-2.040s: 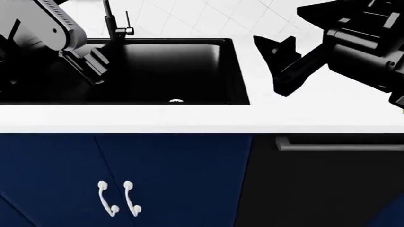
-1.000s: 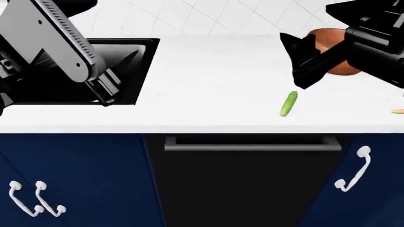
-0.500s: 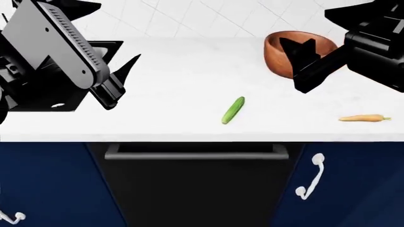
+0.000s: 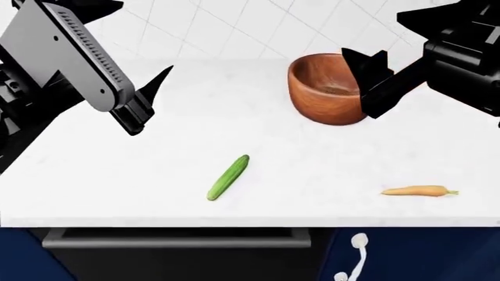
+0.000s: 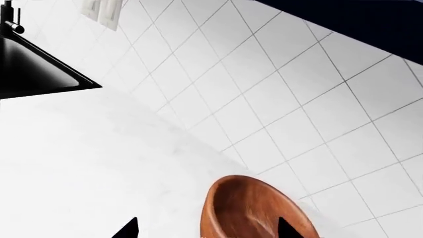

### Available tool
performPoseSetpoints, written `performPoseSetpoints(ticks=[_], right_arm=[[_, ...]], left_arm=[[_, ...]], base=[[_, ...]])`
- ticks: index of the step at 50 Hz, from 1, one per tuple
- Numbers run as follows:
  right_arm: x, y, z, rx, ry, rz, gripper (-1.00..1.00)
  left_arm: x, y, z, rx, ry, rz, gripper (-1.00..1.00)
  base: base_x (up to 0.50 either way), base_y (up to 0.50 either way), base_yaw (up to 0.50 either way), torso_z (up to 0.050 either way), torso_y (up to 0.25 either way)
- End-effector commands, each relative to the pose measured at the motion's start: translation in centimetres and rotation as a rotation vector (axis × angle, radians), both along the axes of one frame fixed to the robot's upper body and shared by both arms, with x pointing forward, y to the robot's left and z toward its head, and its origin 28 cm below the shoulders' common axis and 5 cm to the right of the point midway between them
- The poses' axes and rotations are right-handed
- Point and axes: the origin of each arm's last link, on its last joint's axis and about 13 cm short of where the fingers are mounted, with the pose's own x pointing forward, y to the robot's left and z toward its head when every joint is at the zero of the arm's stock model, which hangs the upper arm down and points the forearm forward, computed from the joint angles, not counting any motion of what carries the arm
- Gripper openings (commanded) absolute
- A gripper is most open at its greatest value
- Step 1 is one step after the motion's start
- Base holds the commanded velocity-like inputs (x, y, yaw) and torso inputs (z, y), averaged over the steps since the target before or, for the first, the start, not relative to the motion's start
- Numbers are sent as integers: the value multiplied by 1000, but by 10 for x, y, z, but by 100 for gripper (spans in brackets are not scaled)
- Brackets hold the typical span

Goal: Place the two vegetables and bowl onto the tray for setting up a vegetable dip station.

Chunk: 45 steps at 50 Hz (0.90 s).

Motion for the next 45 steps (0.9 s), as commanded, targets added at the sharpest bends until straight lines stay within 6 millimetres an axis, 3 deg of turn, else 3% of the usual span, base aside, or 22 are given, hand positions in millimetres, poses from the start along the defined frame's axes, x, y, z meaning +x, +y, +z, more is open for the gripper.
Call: performPoseSetpoints(ticks=[1, 11, 23, 28, 33, 37, 45], right_arm=[[0, 1, 0, -2, -4, 6, 100], [1, 2, 2, 15, -1, -2, 100], [-2, 5, 4, 27, -37, 26, 100], [-10, 7, -20, -142, 136, 130, 100], [3, -2, -36, -576, 330, 232, 100], [6, -12, -29, -676, 449, 207, 100], [15, -30, 25, -755, 564, 75, 100]], left_arm=[[-1, 0, 0, 3, -9, 2, 100], [-2, 1, 0, 2, -17, 4, 100], [-3, 1, -1, -1, -16, 4, 100], [-5, -2, -8, 9, 41, -18, 100], [-7, -4, -14, 7, 59, -34, 100], [-9, -3, -17, 0, 72, -45, 100], [3, -12, -20, -27, 71, -82, 100]], base=[[445, -301, 0, 0, 0], [374, -398, 0, 0, 2], [46, -489, 0, 0, 0], [0, 0, 0, 0, 0], [0, 0, 0, 0, 0], [0, 0, 0, 0, 0], [0, 0, 0, 0, 0]])
